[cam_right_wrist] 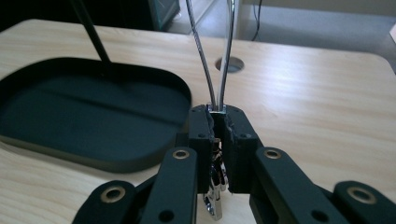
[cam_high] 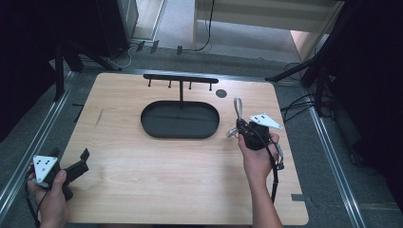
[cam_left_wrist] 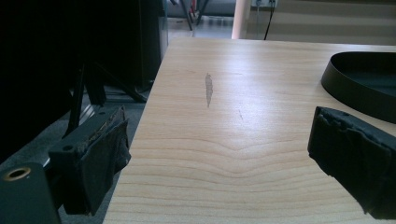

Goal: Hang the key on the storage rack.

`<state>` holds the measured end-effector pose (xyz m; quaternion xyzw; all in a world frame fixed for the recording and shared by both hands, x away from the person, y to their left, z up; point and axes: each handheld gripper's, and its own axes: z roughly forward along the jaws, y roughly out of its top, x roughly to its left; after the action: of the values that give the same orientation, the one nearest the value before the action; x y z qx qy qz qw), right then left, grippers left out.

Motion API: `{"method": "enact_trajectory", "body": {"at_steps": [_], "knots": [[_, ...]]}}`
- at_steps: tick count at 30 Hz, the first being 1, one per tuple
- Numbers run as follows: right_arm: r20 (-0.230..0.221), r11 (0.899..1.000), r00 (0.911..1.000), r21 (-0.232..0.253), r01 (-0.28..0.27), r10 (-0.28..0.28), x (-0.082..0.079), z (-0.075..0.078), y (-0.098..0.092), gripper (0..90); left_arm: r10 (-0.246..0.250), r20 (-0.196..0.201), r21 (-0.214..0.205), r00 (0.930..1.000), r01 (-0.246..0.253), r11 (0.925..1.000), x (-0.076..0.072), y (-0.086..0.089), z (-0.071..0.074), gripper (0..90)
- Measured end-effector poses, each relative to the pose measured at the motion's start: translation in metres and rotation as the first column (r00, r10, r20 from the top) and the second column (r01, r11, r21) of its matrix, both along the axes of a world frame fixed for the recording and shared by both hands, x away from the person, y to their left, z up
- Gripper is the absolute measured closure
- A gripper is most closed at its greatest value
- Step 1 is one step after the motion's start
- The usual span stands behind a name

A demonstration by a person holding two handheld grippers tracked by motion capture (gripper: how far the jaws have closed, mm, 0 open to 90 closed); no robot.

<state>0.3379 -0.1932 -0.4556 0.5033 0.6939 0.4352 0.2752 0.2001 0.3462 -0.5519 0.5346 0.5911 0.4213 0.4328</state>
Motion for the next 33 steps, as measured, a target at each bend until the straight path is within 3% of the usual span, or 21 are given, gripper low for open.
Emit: {"method": "enact_trajectory", "body": {"at_steps": [1, 4, 12, 23, 33], "knots": [[0.000, 1.000, 1.0000, 0.000, 0.000, 0.000, 0.000, 0.000, 0.000, 83.6, 0.000, 0.000, 0.000, 1.0000, 0.000, 1.0000, 0.000, 0.000, 0.000, 5.7], [0.055, 1.000, 0.9984, 0.014, -0.012, 0.012, 0.004, 0.005, 0.020, 83.6, -0.003, -0.002, 0.001, 1.0000, 0.003, 1.0000, 0.000, 0.000, 0.000, 5.7], [0.103, 0.999, 0.9941, 0.029, -0.035, 0.032, 0.014, 0.010, 0.057, 83.6, -0.006, -0.004, -0.002, 1.0000, 0.006, 1.0000, 0.000, 0.000, 0.000, 5.7], [0.139, 0.997, 0.9887, 0.053, -0.063, 0.055, 0.022, 0.009, 0.101, 83.6, -0.011, -0.006, -0.002, 0.9999, 0.011, 0.9999, 0.001, 0.001, 0.000, 5.6], [0.132, 0.995, 0.9876, 0.035, -0.091, 0.086, 0.030, 0.003, 0.138, 83.6, -0.012, -0.006, -0.004, 0.9999, 0.012, 0.9999, 0.001, 0.001, 0.000, 5.6]]}}
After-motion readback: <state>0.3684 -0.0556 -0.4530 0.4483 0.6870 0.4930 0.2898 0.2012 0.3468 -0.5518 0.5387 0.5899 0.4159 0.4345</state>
